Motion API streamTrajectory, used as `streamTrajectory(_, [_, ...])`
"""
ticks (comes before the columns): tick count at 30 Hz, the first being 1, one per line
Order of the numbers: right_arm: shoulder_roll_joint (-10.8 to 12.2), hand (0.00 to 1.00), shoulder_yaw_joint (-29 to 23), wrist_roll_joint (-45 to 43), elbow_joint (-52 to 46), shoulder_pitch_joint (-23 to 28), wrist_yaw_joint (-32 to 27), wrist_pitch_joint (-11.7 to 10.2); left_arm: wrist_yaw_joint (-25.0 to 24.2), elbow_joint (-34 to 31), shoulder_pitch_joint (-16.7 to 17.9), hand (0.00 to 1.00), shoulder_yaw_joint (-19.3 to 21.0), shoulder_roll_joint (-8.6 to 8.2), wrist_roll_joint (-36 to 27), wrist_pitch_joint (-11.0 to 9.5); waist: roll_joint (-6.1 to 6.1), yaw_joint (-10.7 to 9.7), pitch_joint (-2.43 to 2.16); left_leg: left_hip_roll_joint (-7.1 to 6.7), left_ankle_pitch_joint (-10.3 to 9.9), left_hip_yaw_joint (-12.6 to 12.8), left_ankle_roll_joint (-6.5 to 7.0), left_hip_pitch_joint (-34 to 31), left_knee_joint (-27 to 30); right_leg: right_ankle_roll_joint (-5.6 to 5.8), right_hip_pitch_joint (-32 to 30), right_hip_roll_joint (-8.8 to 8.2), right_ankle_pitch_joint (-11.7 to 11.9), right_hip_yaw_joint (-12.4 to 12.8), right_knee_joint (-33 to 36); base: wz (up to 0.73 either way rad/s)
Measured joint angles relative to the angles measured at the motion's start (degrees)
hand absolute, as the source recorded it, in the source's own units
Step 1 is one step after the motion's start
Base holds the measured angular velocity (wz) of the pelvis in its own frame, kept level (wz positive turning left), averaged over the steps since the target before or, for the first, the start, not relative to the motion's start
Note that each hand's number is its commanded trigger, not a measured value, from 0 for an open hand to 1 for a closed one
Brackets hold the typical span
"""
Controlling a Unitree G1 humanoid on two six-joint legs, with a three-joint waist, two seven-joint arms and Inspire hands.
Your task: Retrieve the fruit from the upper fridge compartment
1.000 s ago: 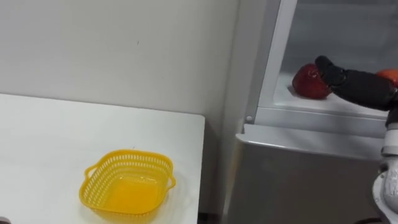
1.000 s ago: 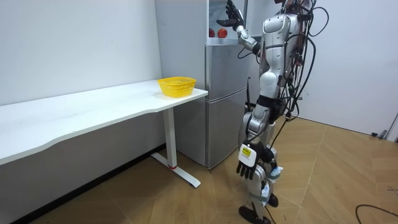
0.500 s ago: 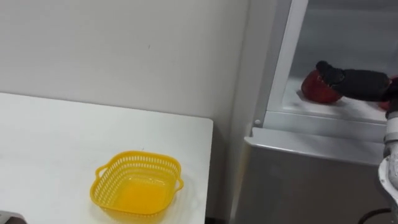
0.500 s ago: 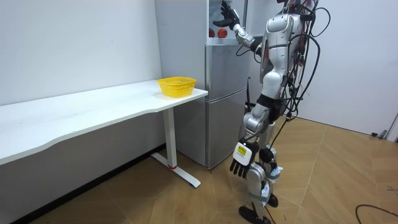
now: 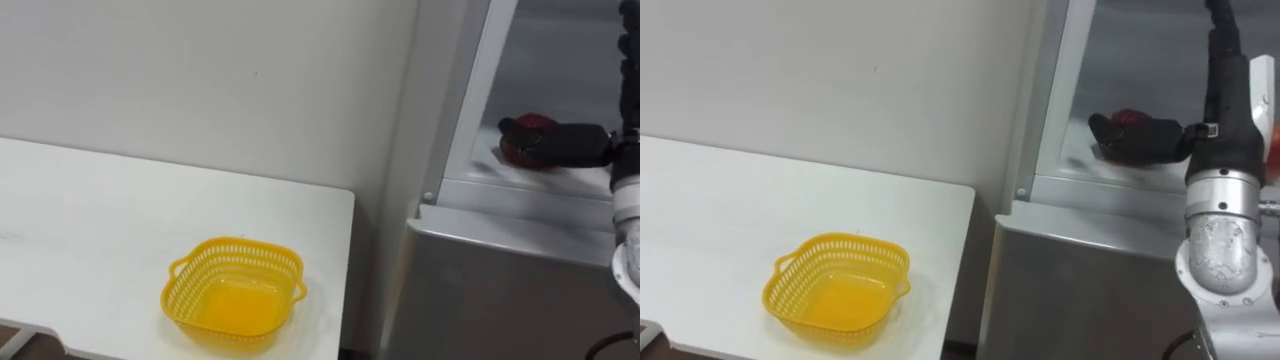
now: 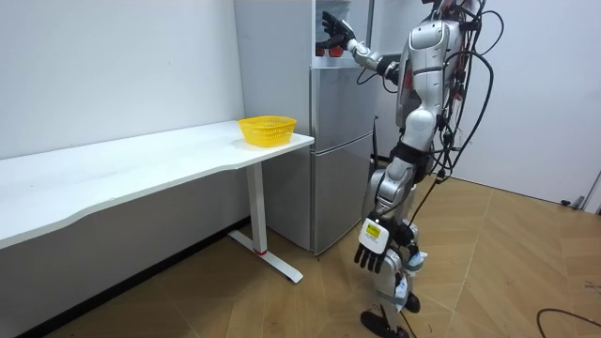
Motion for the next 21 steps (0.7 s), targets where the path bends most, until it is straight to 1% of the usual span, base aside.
streamTrajectory(1, [-0.8, 0.00, 0.8, 0.0, 0.4, 0.0, 0.5, 0.5, 0.0, -0.1, 0.0, 0.00, 0.0, 0.00, 0.0, 0.2, -0.01, 0.0, -0.01, -0.02, 0.0, 0.0, 0.00, -0.1, 0.0, 0.00, 0.0, -0.02, 0.0, 0.0, 0.0, 0.00])
streamTrajectory(3, [-1.5, 0.00, 1.1, 0.0, 0.8, 0.0, 1.0, 1.2, 0.0, -0.2, 0.0, 0.00, 0.0, 0.04, 0.0, 0.4, -0.08, 0.0, -0.03, -0.04, 0.0, 0.0, 0.00, -0.1, 0.0, 0.00, -0.1, -0.03, 0.0, 0.0, 0.0, 0.00])
streamTrajectory(7, [-1.8, 0.00, 1.1, 0.0, 1.2, 0.0, 1.3, 1.9, 0.0, -0.5, -0.4, 0.00, 0.0, 0.07, 0.0, 1.0, -0.46, 0.0, -0.07, -0.05, 0.0, 0.0, 0.00, -0.1, 0.0, 0.01, -0.1, -0.03, 0.0, 0.0, 0.0, 0.00])
streamTrajectory(9, [-2.3, 0.00, 2.0, 0.6, 1.3, 0.0, 1.8, 2.5, 0.0, -1.1, -0.3, 0.00, 0.0, 0.20, 0.0, 1.2, -0.70, 0.2, -0.06, -0.05, 0.0, 0.0, 0.00, -0.1, 0.0, 0.01, -0.1, -0.02, 0.0, 0.0, -0.1, 0.00])
streamTrajectory(13, [-3.4, 0.00, 3.9, 1.9, 2.0, 0.0, 4.2, 2.6, -0.1, -2.7, -0.2, 0.00, 0.0, 0.60, -0.2, 1.2, -1.11, 0.2, -0.07, -0.01, 0.0, 0.0, 0.00, 0.0, 0.0, 0.01, -0.1, 0.00, 0.0, 0.0, -0.1, 0.00])
streamTrajectory(16, [-4.3, 0.00, 4.4, 2.9, 2.2, 0.0, 6.4, 3.7, -0.5, -2.8, -0.4, 0.00, 0.0, 0.90, -0.1, 1.3, -1.58, 0.1, -0.08, 0.00, 0.0, 0.0, 0.00, 0.0, -0.1, 0.01, -0.1, -0.01, 0.0, 0.0, -0.1, 0.00])
streamTrajectory(18, [-5.0, 0.00, 4.8, 3.0, 2.8, 0.0, 7.3, 3.7, -0.5, -2.8, -0.3, 0.00, 0.0, 0.96, -0.2, 1.4, -1.75, 0.1, -0.08, -0.01, 0.0, 0.0, 0.00, 0.0, -0.1, 0.00, 0.0, -0.01, 0.0, 0.0, -0.1, 0.00])
streamTrajectory(20, [-5.1, 0.00, 4.8, 3.7, 4.2, -0.2, 7.7, 3.7, -0.5, -2.8, -0.3, 0.00, 0.0, 0.96, -0.2, 1.4, -1.89, 0.1, -0.18, 0.00, 0.0, -0.1, 0.00, 0.1, 0.0, 0.00, 0.1, -0.02, 0.0, 0.0, 0.0, 0.00])
streamTrajectory(21, [-5.1, 0.00, 5.0, 4.7, 6.2, -1.1, 8.1, 3.7, -0.5, -2.9, -0.3, 0.00, 0.0, 0.96, 0.0, 1.4, -1.92, 0.0, -0.15, 0.01, 0.0, -0.1, 0.00, 0.2, 0.0, 0.00, 0.1, -0.02, 0.0, 0.0, 0.0, 0.00])
